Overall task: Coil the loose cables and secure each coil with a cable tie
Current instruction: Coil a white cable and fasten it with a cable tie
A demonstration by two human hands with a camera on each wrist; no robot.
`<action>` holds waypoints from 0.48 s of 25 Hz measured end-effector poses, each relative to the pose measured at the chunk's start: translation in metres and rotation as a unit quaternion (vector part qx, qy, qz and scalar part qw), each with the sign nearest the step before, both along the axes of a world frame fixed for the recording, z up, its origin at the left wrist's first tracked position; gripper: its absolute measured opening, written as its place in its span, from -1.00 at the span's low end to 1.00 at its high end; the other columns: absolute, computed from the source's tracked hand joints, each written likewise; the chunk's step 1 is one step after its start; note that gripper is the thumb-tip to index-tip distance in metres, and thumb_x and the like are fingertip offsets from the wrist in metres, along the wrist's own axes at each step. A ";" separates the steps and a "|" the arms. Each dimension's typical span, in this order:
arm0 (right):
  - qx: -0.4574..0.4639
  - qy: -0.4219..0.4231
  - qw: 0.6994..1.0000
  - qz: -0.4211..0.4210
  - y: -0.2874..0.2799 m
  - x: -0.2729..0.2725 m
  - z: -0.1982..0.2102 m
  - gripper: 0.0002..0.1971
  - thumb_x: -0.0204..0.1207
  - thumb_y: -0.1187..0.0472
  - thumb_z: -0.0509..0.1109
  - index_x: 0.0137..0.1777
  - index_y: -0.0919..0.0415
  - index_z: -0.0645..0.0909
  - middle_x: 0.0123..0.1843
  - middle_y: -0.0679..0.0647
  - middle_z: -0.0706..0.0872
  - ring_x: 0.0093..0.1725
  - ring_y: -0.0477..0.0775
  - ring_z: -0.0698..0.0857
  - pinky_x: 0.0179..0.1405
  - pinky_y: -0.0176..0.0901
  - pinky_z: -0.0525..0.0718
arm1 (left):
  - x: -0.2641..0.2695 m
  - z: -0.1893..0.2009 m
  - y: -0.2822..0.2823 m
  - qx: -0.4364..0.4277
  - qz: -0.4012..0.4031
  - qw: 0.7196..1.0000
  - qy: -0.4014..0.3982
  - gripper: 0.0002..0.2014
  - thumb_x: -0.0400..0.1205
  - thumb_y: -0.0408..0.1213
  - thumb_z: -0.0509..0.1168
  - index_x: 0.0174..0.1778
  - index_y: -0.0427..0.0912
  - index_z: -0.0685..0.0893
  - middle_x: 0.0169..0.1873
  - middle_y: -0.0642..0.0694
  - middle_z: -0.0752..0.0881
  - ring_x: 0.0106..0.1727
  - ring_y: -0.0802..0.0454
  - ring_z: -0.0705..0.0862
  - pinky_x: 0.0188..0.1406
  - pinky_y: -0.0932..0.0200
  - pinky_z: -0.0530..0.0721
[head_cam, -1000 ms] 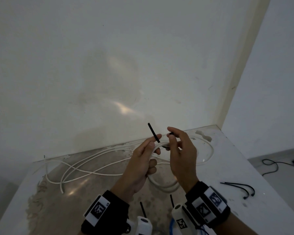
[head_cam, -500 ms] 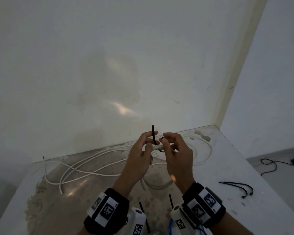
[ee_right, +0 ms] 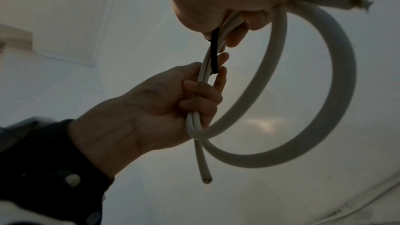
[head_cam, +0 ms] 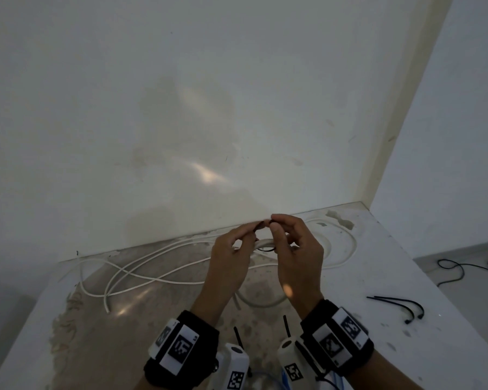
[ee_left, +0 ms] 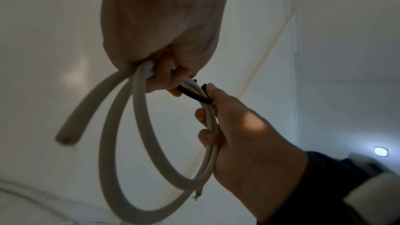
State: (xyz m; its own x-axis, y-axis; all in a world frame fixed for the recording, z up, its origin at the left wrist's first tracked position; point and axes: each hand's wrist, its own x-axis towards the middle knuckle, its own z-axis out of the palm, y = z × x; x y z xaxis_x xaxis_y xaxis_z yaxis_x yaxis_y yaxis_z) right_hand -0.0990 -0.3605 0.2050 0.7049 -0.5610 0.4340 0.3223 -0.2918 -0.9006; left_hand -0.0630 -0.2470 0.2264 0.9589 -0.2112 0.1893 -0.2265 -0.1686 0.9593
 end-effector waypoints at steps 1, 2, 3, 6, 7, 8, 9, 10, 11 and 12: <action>0.006 -0.003 1.000 0.004 0.000 0.000 0.002 -0.90 0.62 0.17 0.42 0.08 -0.01 0.70 -0.08 -0.30 0.78 -0.23 -0.16 0.75 -0.34 0.03 0.75 | -0.001 0.002 0.001 -0.005 -0.008 1.000 0.009 -0.69 0.73 -0.35 0.21 0.11 0.09 0.81 -0.24 0.17 0.78 -0.47 0.32 0.62 -0.48 0.52 0.45; 0.012 -0.006 1.000 0.006 -0.001 0.000 0.003 -0.91 0.62 0.18 0.42 0.06 -0.02 0.69 -0.08 -0.30 0.78 -0.25 -0.13 0.74 -0.34 0.06 0.75 | -0.001 0.004 0.002 -0.008 -0.014 1.000 0.014 -0.70 0.73 -0.36 0.21 0.11 0.05 0.81 -0.32 0.18 0.74 -0.53 0.32 0.58 -0.53 0.51 0.42; 0.019 -0.009 1.000 0.006 -0.001 0.000 0.005 -0.92 0.61 0.19 0.43 0.02 -0.03 0.68 -0.10 -0.27 0.78 -0.27 -0.09 0.74 -0.35 0.10 0.75 | -0.002 0.006 0.003 -0.006 -0.018 1.000 0.017 -0.70 0.73 -0.36 0.21 0.11 0.03 0.82 -0.39 0.18 0.70 -0.57 0.30 0.55 -0.56 0.50 0.39; 0.031 -0.015 0.999 0.004 -0.001 0.002 0.006 -0.93 0.60 0.22 0.44 -0.04 0.00 0.69 -0.13 -0.17 0.78 -0.30 -0.03 0.71 -0.35 0.20 0.75 | -0.002 0.012 0.003 0.007 -0.027 0.999 0.025 -0.71 0.72 -0.36 0.20 0.15 0.00 0.81 -0.54 0.22 0.66 -0.64 0.29 0.48 -0.61 0.48 0.35; 0.030 -0.016 0.999 0.004 -0.001 0.003 0.006 -0.93 0.60 0.22 0.44 -0.04 0.02 0.69 -0.13 -0.16 0.78 -0.31 -0.04 0.71 -0.36 0.20 0.75 | -0.003 0.013 0.003 0.011 -0.031 0.999 0.027 -0.70 0.72 -0.36 0.20 0.17 0.00 0.80 -0.57 0.24 0.65 -0.66 0.29 0.46 -0.62 0.47 0.34; 0.027 -0.017 0.999 0.005 -0.001 0.002 0.006 -0.93 0.60 0.23 0.44 -0.04 0.02 0.69 -0.13 -0.15 0.77 -0.31 -0.05 0.70 -0.37 0.19 0.75 | -0.003 0.015 0.003 0.012 -0.034 0.999 0.028 -0.70 0.72 -0.37 0.20 0.18 0.00 0.79 -0.58 0.23 0.65 -0.67 0.29 0.45 -0.62 0.47 0.34; 0.025 -0.018 1.000 0.005 -0.001 0.003 0.006 -0.93 0.60 0.23 0.44 -0.04 0.02 0.68 -0.13 -0.16 0.77 -0.32 -0.05 0.70 -0.37 0.17 0.75 | -0.004 0.016 0.002 0.013 -0.037 0.999 0.027 -0.69 0.72 -0.37 0.19 0.18 0.00 0.79 -0.58 0.18 0.64 -0.67 0.29 0.46 -0.62 0.48 0.34; 0.024 -0.019 1.000 0.006 -0.001 0.003 0.006 -0.93 0.60 0.23 0.44 -0.05 0.01 0.68 -0.13 -0.16 0.77 -0.32 -0.05 0.70 -0.38 0.15 0.75 | -0.004 0.018 0.002 0.013 -0.041 0.999 0.026 -0.69 0.72 -0.38 0.19 0.18 0.00 0.79 -0.55 0.07 0.63 -0.66 0.30 0.48 -0.61 0.51 0.34; 0.022 -0.020 1.000 0.006 -0.002 0.003 0.006 -0.93 0.60 0.22 0.44 -0.05 0.01 0.68 -0.13 -0.16 0.77 -0.32 -0.05 0.70 -0.38 0.14 0.75 | -0.004 0.018 0.002 0.013 -0.045 0.999 0.024 -0.69 0.72 -0.39 0.19 0.18 0.00 0.79 -0.42 -0.03 0.66 -0.64 0.32 0.51 -0.60 0.53 0.35; 0.018 -0.022 1.000 0.006 -0.003 0.003 0.006 -0.93 0.60 0.23 0.44 -0.05 0.02 0.68 -0.13 -0.15 0.77 -0.33 -0.05 0.70 -0.39 0.11 0.74 | -0.004 0.018 0.002 0.015 -0.048 0.998 0.021 -0.69 0.72 -0.40 0.19 0.19 -0.01 0.79 -0.29 -0.01 0.69 -0.63 0.34 0.54 -0.59 0.55 0.35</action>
